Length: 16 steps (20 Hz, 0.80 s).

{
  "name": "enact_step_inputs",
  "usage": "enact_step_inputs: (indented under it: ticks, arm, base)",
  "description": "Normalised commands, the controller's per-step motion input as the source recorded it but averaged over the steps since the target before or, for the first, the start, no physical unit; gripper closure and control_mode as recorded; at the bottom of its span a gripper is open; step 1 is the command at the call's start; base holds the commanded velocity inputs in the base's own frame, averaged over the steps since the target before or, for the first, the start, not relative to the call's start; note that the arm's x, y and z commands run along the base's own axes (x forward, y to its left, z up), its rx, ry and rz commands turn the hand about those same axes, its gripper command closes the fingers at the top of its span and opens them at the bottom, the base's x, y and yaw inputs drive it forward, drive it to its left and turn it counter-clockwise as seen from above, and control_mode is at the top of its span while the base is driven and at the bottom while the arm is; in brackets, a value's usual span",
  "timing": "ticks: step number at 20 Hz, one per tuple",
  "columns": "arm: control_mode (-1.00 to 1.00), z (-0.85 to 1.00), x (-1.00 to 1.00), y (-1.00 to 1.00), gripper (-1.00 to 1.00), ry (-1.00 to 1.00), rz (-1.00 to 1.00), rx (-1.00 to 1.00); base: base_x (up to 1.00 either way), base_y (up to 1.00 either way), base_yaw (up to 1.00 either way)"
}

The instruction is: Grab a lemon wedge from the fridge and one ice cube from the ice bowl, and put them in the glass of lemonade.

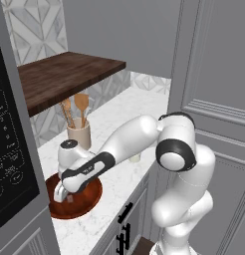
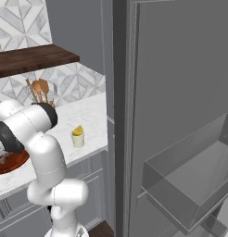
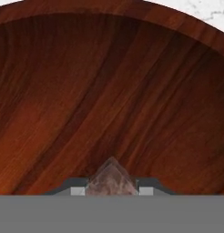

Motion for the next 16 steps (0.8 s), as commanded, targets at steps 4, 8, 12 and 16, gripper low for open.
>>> enact_step_inputs:
  ticks: [4, 8, 12, 16]
  arm:
    - [-1.0, 0.0, 0.01, 0.0, 1.0, 0.0, 0.0, 0.0]
    - [-1.0, 0.43, -0.14, 0.0, 1.0, -0.01, 0.0, 0.0]
    - [-1.0, 1.0, -0.44, 0.0, 1.0, 0.0, 0.0, 0.0]
    - [-1.0, 0.39, -0.74, -0.22, 1.0, -0.07, 0.0, 0.1]
  base:
    - [0.0, 0.0, 0.0]
    - [0.0, 0.0, 0.0]
    - [0.0, 0.0, 0.0]
    - [0.0, 0.0, 0.0]
